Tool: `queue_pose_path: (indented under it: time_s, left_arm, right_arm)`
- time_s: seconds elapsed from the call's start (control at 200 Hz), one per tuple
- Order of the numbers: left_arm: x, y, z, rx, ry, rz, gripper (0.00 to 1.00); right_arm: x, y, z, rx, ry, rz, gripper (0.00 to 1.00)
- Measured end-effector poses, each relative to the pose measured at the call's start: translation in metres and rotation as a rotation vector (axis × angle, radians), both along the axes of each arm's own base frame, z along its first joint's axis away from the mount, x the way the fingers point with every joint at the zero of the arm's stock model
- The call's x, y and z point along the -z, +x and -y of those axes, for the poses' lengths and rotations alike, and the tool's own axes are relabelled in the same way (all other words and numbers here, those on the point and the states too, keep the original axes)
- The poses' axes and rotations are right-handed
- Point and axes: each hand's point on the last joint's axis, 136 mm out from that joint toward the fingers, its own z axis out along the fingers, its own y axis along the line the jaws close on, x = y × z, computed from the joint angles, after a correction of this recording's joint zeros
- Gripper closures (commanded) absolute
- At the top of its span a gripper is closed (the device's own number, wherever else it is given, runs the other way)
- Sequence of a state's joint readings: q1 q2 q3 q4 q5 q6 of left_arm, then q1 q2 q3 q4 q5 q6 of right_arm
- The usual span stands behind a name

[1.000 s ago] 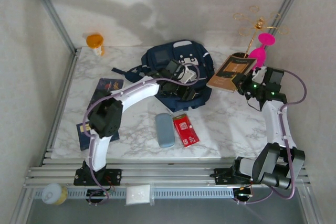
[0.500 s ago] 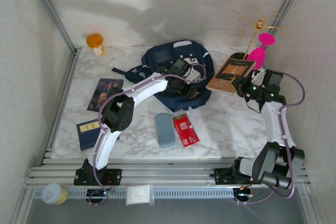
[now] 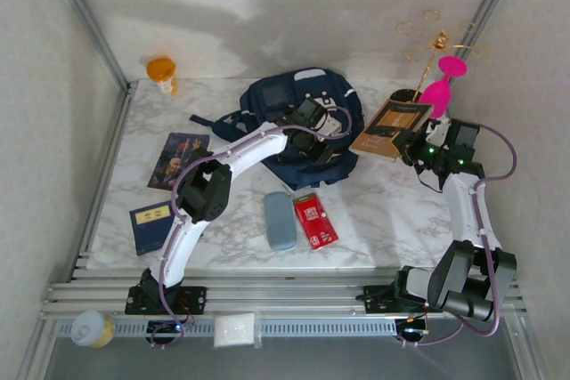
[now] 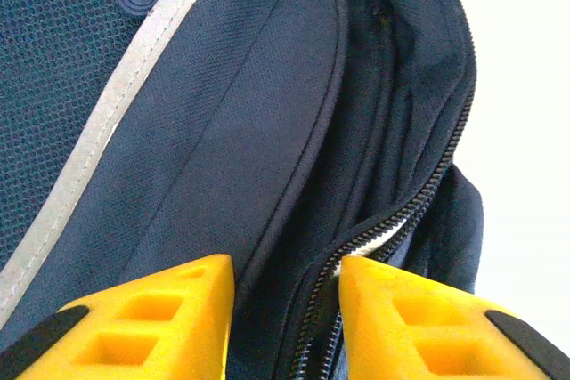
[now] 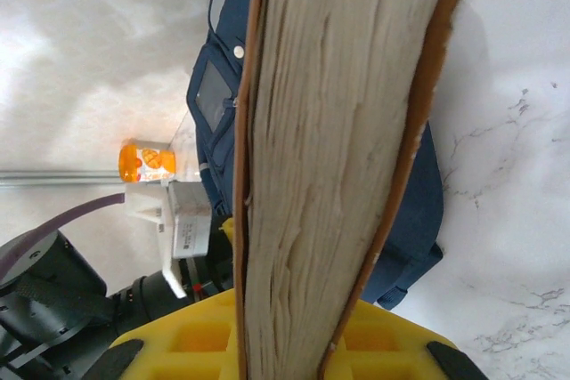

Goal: Pack books, pencil case, and school supplies into a backpack

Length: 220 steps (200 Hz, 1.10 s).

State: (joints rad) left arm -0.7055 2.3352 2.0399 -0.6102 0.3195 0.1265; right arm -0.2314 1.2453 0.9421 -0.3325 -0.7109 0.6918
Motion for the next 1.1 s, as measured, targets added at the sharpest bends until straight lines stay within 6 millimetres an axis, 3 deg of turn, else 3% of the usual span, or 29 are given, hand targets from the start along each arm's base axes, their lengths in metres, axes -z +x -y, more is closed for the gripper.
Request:
queue_pose_path:
  time_s: [0.105, 0.39, 0.676, 0.761, 0.916, 1.101]
  left_arm:
    - [0.009, -0.001, 0.003, 0.008, 0.024, -0.003, 0.66]
    - [0.013, -0.004, 0.006, 0.046, 0.046, 0.007, 1.00]
    - [0.003, 0.001, 0.000, -0.004, 0.059, 0.028, 1.00]
    - [-0.019, 0.006, -0.005, -0.048, 0.052, 0.068, 1.00]
    - [-0.082, 0.013, -0.013, -0.117, -0.002, 0.166, 1.00]
    - [-0.150, 0.018, -0.021, -0.172, -0.080, 0.292, 1.00]
  right_arm:
    - [0.000, 0.000, 0.000, 0.000, 0.000, 0.000, 1.00]
    - [0.001, 0.000, 0.000, 0.000, 0.000, -0.002, 1.00]
    - [0.004, -0.004, -0.001, -0.020, -0.022, -0.005, 1.00]
    - [0.009, -0.008, -0.002, -0.030, -0.028, -0.026, 1.00]
    - [0.014, -0.019, -0.004, -0.043, -0.033, -0.063, 1.00]
    - [0.000, -0.032, -0.017, -0.097, -0.014, -0.033, 1.00]
